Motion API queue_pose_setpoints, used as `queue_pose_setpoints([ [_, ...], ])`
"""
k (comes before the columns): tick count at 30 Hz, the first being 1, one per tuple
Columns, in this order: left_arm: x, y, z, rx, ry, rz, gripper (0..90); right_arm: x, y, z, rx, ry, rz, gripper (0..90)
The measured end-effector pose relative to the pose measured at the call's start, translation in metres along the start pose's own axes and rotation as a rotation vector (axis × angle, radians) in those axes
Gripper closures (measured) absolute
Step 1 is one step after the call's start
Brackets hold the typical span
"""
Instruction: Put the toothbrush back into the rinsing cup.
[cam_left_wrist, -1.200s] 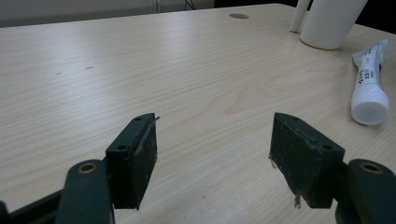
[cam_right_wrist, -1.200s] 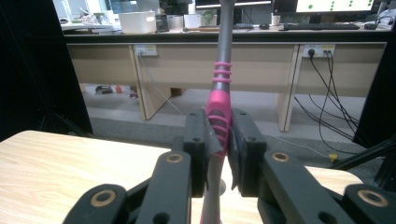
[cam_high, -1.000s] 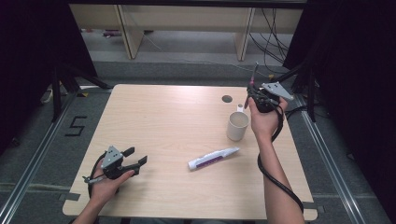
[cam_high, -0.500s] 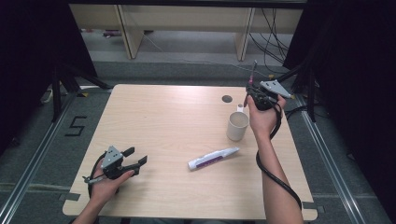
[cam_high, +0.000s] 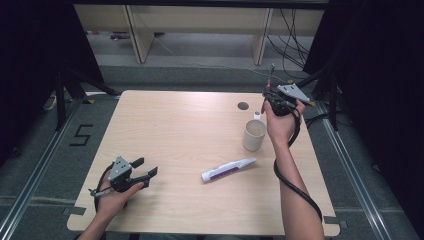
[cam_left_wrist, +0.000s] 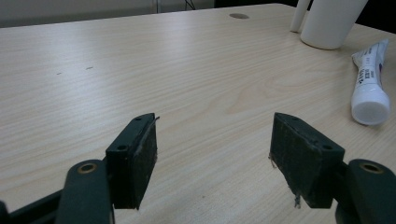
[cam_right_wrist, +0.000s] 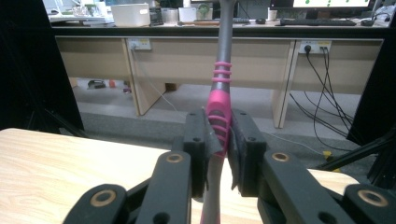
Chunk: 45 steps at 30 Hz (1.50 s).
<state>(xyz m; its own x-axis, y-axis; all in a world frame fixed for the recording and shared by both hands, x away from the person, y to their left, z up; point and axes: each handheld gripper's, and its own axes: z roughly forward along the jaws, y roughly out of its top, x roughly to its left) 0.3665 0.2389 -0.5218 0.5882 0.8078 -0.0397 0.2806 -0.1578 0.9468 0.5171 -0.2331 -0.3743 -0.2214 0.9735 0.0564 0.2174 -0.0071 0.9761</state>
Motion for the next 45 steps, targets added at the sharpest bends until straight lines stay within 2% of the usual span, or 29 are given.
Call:
queue_pose_setpoints([
  [1,0.0,0.0,0.0,0.0,0.0,-0.001,31.7,-0.002,0.0,0.001,-0.008,-0.002,-0.031,78.7],
  [4,0.0,0.0,0.0,0.0,0.0,-0.001,31.7,0.001,0.0,0.003,0.003,-0.003,0.001,78.7],
  [6,0.0,0.0,0.0,0.001,0.0,-0.001,31.7,-0.002,0.0,0.004,-0.002,0.002,-0.028,78.7],
  [10,0.0,0.0,0.0,0.001,0.0,-0.002,31.7,0.0,0.0,0.006,0.001,-0.001,-0.012,78.8],
  [11,0.0,0.0,0.0,0.001,0.001,-0.002,31.7,-0.001,0.0,0.008,-0.008,0.004,-0.025,78.7],
  [14,0.0,0.0,0.0,0.001,0.0,-0.002,31.7,-0.001,0.0,0.009,-0.005,-0.006,-0.025,78.7],
  [16,0.0,0.0,0.0,0.001,0.0,-0.004,31.7,-0.001,0.0,0.009,0.013,-0.001,-0.016,78.7],
  [17,0.0,0.0,0.0,0.001,0.001,-0.006,31.7,-0.001,-0.001,0.011,-0.003,-0.007,-0.02,78.7],
  [18,0.0,0.0,0.0,0.003,0.001,-0.005,31.7,-0.001,-0.001,0.011,0.003,-0.009,-0.012,78.7],
  [21,0.0,0.0,0.0,0.001,0.0,-0.004,31.7,-0.002,-0.002,0.013,0.006,-0.005,-0.025,78.8],
  [23,0.0,0.0,0.0,0.002,0.001,-0.005,31.7,-0.002,-0.003,0.014,0.004,-0.004,-0.017,78.8],
  [24,0.0,0.0,0.0,0.003,0.001,-0.003,31.7,-0.003,-0.002,0.015,0.008,-0.002,-0.04,78.7],
  [25,0.0,0.0,0.0,0.002,0.001,-0.004,31.7,0.0,-0.003,0.015,0.012,-0.007,-0.006,78.7],
  [26,-0.001,0.0,0.0,0.001,0.001,-0.005,31.7,-0.002,-0.003,0.016,0.008,-0.005,-0.025,78.7],
  [28,0.0,0.0,0.0,0.002,0.001,-0.007,31.7,-0.001,-0.004,0.016,0.017,-0.003,-0.028,78.7],
  [29,0.0,0.0,0.0,0.003,0.001,-0.004,31.7,0.0,-0.004,0.017,0.017,-0.008,-0.009,78.7],
  [31,0.0,0.0,0.0,0.003,0.001,-0.005,31.7,-0.001,-0.005,0.018,0.021,0.0,-0.017,78.7],
  [33,0.0,0.0,0.0,0.003,0.001,-0.005,31.7,0.0,-0.006,0.019,0.026,-0.005,-0.006,78.7],
  [34,0.0,0.0,0.0,0.001,0.0,-0.007,31.7,-0.001,-0.006,0.02,0.024,-0.005,-0.021,78.7],
  [38,0.0,0.0,0.0,0.002,0.0,-0.004,31.7,0.001,-0.008,0.023,0.025,-0.006,-0.007,78.7],
  [40,0.0,0.0,0.0,0.002,0.0,-0.003,31.7,0.0,-0.008,0.024,0.032,-0.004,-0.024,78.8],
  [41,0.0,0.0,0.0,-0.002,-0.003,-0.006,31.7,0.001,-0.009,0.025,0.029,0.002,-0.015,78.8],
  [42,-0.001,-0.001,0.0,0.0,-0.002,-0.033,31.7,0.001,-0.009,0.025,0.03,-0.004,-0.021,78.7],
  [44,-0.001,-0.001,0.0,-0.004,-0.004,-0.02,31.7,0.001,-0.009,0.026,0.027,-0.003,-0.018,78.7],
  [45,0.0,0.0,0.0,0.001,0.0,-0.001,31.7,0.001,-0.009,0.027,0.028,-0.003,-0.019,78.7],
])
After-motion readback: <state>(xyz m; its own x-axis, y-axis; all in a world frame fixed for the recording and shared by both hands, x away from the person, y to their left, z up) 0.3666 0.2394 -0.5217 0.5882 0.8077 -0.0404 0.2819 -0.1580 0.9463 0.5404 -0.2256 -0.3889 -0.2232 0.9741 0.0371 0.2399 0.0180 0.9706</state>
